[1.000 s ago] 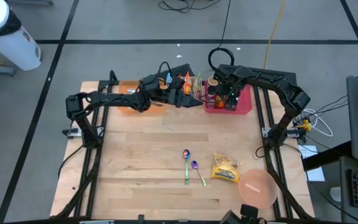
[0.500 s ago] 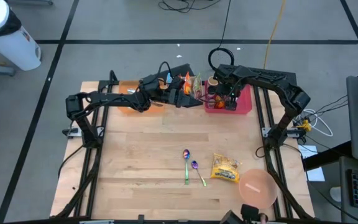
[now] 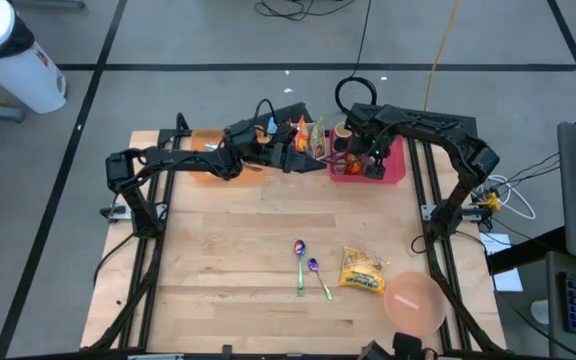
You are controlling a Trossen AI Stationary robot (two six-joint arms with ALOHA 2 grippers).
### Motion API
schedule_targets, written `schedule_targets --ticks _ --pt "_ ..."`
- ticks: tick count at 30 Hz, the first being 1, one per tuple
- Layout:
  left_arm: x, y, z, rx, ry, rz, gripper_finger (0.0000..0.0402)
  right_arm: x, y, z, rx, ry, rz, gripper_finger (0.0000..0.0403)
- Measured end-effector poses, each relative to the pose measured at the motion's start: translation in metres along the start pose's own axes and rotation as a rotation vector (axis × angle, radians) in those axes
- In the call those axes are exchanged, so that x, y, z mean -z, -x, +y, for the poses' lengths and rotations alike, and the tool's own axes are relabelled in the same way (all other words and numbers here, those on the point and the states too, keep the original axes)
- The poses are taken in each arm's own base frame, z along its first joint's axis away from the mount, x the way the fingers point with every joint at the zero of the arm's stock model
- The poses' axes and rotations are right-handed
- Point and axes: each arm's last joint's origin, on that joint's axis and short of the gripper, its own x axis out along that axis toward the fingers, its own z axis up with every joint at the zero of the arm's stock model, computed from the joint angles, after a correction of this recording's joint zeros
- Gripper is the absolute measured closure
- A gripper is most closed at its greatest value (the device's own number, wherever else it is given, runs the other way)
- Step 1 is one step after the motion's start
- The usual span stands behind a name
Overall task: Pick & Place Food Item
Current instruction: Put the left violet and green spoon into the orange bin
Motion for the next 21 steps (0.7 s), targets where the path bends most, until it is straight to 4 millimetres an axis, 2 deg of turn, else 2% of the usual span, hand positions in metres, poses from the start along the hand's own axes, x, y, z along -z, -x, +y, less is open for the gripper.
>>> schedule_targets --ticks 4,8,16,21 --pt "0.0 0.0 0.0 0.0 0.0 0.0 0.0034 0.006 0.009 0.002 0.005 -0.013 -0.013 0.0058" --pt "0.0 0.0 0.0 0.001 0.0 0.002 0.0034 0.016 0.03 0.004 0.051 -0.048 -0.112 0.0058" --pt "0.001 0.0 -0.001 0.023 -0.005 0.045 0.0034 0.049 0.086 0.016 0.142 -0.258 -0.446 0.0058" --pt "-0.001 0.004 -0.016 0.065 -0.066 0.094 0.0034 0.073 0.12 0.034 -0.023 -0.396 -0.737 0.0058"
